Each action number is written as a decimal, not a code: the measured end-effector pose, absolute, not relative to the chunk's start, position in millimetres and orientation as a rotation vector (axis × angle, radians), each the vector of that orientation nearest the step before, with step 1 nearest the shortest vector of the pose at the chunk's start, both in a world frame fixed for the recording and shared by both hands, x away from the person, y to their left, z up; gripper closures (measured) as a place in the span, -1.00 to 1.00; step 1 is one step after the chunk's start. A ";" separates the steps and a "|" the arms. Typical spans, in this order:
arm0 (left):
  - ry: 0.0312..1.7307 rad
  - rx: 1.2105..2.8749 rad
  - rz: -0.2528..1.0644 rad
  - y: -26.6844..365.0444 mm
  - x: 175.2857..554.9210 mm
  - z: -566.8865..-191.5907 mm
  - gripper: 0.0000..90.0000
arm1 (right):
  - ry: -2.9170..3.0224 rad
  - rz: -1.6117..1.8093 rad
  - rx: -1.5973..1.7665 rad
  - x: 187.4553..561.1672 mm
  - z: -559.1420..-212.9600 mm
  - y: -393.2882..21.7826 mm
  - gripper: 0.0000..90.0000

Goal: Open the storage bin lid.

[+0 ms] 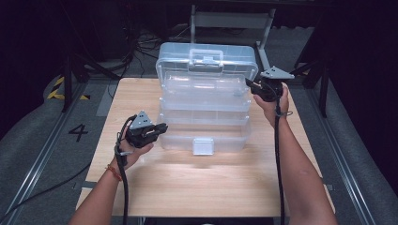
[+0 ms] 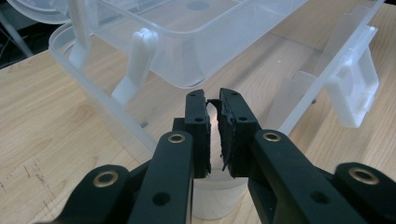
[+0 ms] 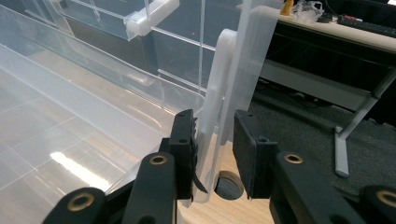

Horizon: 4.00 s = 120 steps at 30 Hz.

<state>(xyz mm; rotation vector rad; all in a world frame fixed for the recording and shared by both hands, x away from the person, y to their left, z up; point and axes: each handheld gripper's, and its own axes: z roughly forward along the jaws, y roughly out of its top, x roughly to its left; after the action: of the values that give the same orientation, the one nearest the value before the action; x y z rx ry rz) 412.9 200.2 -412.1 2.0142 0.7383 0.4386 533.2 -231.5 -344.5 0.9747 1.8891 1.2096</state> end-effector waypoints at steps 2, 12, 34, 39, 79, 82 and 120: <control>0.738 2.016 0.437 200.2 412.6 -411.7 0.83 | 1.886 1.210 0.972 533.3 -344.7 -231.4 0.57; 0.730 2.018 0.413 199.8 413.6 -411.5 0.82 | 1.910 1.219 0.980 537.9 -340.6 -231.7 0.58; 0.719 2.025 0.421 199.5 417.1 -413.4 0.82 | 1.934 1.204 1.043 558.2 -333.4 -230.3 0.64; 0.719 2.025 0.415 198.9 417.7 -414.0 0.82 | 1.952 1.224 1.053 564.6 -332.7 -232.4 0.65; 0.697 2.057 0.427 194.4 419.4 -418.7 0.79 | 1.984 1.180 1.201 605.7 -332.7 -223.1 0.61; 0.695 2.055 0.426 194.5 419.6 -418.8 0.79 | 1.980 1.168 1.201 607.9 -333.5 -221.4 0.60; 0.694 2.046 0.426 195.6 420.1 -419.3 0.78 | 2.055 1.185 1.350 642.4 -340.5 -225.3 0.49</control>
<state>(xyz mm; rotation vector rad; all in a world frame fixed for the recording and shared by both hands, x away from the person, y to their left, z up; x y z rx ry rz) 420.1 195.6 -419.3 2.0462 0.6943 0.4259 642.4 -225.3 -340.5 1.3498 2.0554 1.1846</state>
